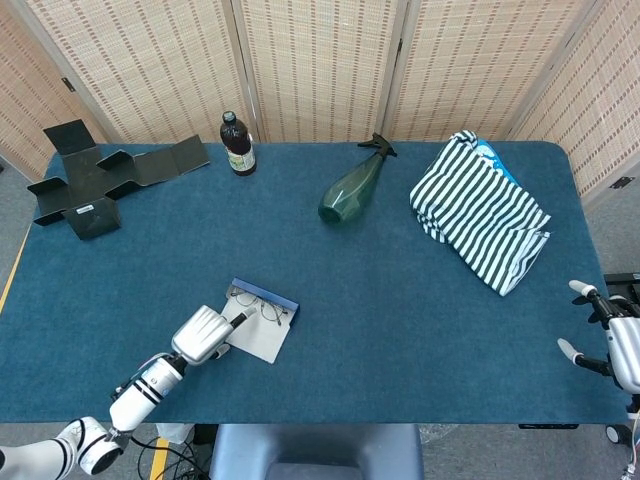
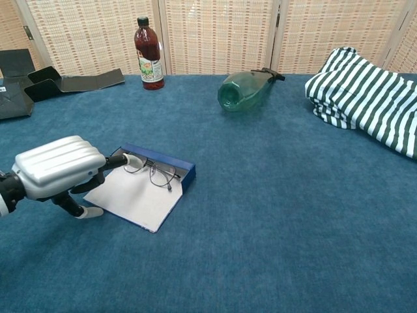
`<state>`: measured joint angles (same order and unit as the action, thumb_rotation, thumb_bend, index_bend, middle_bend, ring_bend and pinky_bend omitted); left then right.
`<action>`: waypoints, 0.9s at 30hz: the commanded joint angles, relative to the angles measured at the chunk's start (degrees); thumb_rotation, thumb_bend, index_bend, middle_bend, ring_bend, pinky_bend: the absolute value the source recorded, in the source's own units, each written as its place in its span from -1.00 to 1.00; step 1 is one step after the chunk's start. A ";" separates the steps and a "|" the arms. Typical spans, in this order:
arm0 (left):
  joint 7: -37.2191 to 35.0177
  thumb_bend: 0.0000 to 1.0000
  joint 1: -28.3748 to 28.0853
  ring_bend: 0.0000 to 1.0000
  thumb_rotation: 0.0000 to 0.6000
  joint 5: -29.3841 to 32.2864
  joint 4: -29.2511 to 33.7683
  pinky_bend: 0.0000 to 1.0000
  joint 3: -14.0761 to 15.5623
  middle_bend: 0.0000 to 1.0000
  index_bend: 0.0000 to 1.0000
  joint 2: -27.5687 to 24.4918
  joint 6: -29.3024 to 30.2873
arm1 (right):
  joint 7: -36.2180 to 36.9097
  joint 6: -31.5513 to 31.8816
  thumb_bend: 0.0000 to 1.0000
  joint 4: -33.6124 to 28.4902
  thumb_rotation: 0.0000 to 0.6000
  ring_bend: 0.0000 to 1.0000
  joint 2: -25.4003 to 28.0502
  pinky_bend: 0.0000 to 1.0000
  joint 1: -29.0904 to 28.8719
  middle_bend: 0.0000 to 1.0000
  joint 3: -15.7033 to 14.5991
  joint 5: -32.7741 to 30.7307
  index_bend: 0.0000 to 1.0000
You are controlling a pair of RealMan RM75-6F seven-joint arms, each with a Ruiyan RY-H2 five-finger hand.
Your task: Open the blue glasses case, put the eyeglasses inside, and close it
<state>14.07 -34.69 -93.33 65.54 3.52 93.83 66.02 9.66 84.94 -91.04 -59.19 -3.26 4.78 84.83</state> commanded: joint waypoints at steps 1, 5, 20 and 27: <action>0.14 -0.49 -0.01 0.95 1.00 0.21 -0.24 1.00 -0.30 0.84 -0.62 0.31 -0.20 | 0.05 0.02 -0.62 0.05 1.00 0.00 -0.02 -0.45 -0.01 -0.30 0.03 0.00 -0.65; 0.51 -0.49 -0.14 0.95 1.00 0.95 -0.55 1.00 -1.00 0.84 -0.62 0.73 -0.90 | 0.04 0.04 -0.62 0.05 1.00 0.00 0.01 -0.45 -0.04 -0.30 0.05 0.02 -0.65; 1.32 -0.49 -0.02 0.95 1.00 2.56 0.24 1.00 -1.66 0.84 -0.62 1.02 -2.94 | 0.14 0.38 -0.62 0.14 1.00 0.00 0.00 -0.45 0.20 -0.30 -0.01 0.06 -0.65; -0.50 -0.49 -0.21 0.95 1.00 2.78 -1.59 1.00 -3.11 0.84 -0.59 2.39 -1.68 | 0.24 0.82 -0.62 0.13 1.00 0.00 0.15 -0.45 0.59 -0.30 -0.04 -0.13 -0.65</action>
<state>13.78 -34.89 -90.51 64.13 0.56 96.06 64.10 9.89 85.75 -90.91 -59.05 -2.68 4.74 84.72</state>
